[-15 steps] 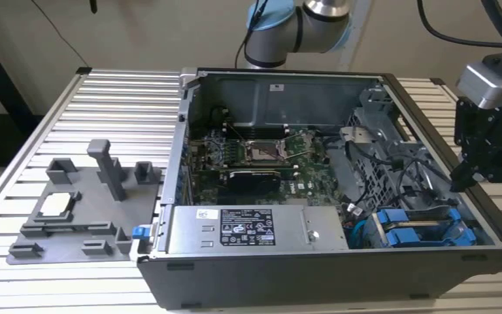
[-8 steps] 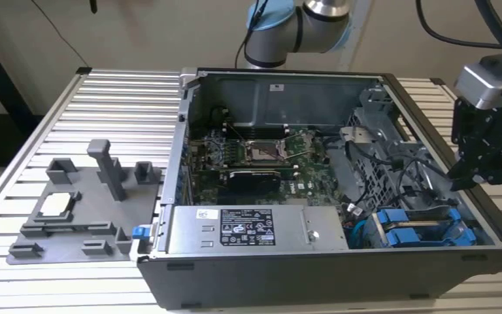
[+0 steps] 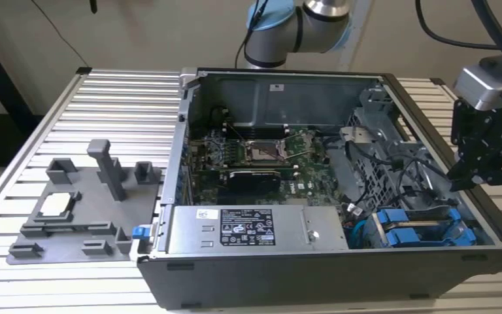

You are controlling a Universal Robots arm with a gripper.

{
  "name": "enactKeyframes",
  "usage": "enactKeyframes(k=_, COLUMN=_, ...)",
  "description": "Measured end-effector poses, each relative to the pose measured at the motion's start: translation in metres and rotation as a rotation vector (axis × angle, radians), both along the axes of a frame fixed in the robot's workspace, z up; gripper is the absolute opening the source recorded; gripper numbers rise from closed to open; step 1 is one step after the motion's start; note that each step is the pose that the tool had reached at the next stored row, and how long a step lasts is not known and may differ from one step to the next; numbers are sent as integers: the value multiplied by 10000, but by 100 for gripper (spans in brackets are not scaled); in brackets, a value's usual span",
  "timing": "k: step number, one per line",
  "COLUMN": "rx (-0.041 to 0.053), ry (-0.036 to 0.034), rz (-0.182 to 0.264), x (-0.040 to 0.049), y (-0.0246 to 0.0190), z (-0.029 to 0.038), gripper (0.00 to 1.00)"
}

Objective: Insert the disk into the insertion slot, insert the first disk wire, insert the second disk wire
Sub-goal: 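Insert the first disk wire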

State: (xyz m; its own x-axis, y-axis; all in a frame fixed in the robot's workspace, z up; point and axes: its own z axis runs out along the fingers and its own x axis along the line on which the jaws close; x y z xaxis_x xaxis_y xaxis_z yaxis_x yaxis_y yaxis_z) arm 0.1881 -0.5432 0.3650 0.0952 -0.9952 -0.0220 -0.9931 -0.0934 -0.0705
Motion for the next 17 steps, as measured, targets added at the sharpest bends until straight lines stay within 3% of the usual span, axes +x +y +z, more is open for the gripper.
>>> enactKeyframes(k=6, rx=-13, ry=0, rz=0, x=0, y=-1, z=-12, gripper=26)
enactKeyframes(k=9, rx=-16, ry=0, rz=0, x=0, y=-1, z=-14, gripper=24)
enactKeyframes(k=10, rx=-17, ry=0, rz=0, x=0, y=-1, z=-14, gripper=18)
enactKeyframes(k=13, rx=-24, ry=5, rz=-1, x=0, y=-1, z=-13, gripper=18)
enactKeyframes(k=17, rx=-29, ry=19, rz=-3, x=0, y=-1, z=38, gripper=18)
